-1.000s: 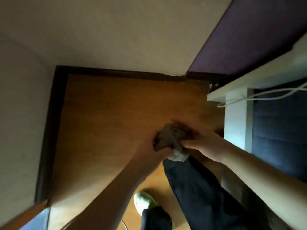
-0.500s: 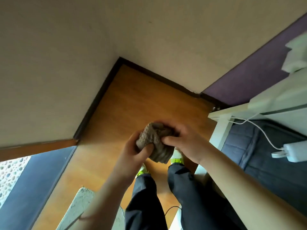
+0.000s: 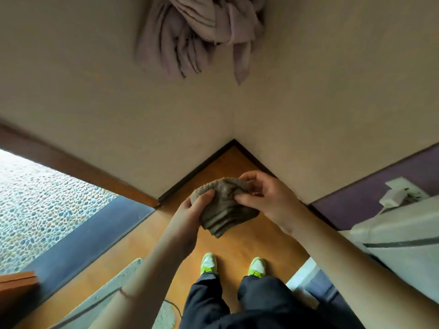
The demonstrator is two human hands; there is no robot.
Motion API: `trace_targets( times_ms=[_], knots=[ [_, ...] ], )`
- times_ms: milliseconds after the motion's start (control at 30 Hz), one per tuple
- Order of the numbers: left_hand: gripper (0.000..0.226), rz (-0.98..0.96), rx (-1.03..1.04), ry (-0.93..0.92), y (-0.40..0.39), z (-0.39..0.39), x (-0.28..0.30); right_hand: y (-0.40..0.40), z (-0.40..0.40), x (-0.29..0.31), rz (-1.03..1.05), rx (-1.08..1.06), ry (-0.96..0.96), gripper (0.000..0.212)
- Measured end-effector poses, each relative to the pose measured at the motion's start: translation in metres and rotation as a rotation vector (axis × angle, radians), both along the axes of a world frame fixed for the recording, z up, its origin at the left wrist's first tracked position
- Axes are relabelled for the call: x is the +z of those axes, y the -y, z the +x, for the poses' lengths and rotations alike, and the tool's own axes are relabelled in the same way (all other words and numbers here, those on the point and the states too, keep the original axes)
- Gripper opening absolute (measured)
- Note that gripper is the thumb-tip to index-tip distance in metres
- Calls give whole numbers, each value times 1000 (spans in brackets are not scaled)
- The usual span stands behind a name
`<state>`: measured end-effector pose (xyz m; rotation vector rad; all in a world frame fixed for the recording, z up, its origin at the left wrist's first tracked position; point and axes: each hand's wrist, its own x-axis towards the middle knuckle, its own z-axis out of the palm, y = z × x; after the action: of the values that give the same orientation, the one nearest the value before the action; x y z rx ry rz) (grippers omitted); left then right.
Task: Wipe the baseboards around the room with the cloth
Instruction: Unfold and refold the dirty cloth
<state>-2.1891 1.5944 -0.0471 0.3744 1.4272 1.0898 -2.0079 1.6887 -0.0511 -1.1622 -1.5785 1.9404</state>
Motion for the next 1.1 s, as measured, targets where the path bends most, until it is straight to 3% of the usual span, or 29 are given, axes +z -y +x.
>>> trace_targets(
  times_ms=[100, 200, 333, 667, 833, 1100],
  knots=[
    [73, 55, 5, 111, 11, -6, 29, 5, 2, 19, -105, 3, -115, 49],
    [87, 69, 89, 48, 24, -9, 51, 6, 8, 32, -193, 2, -188, 53],
    [66, 81, 236, -126, 45, -12, 61, 1, 14, 42, -233, -75, -278, 50],
    [41, 155, 453, 43, 73, -16, 59, -2, -7, 38, -383, 26, -223, 43],
    [24, 130, 579, -130, 107, -22, 62, 11, -46, 33, -416, 159, -120, 50],
    [43, 57, 781, -249, 182, -54, 61, 72, -123, 29, -365, 315, -91, 56]
  ],
)
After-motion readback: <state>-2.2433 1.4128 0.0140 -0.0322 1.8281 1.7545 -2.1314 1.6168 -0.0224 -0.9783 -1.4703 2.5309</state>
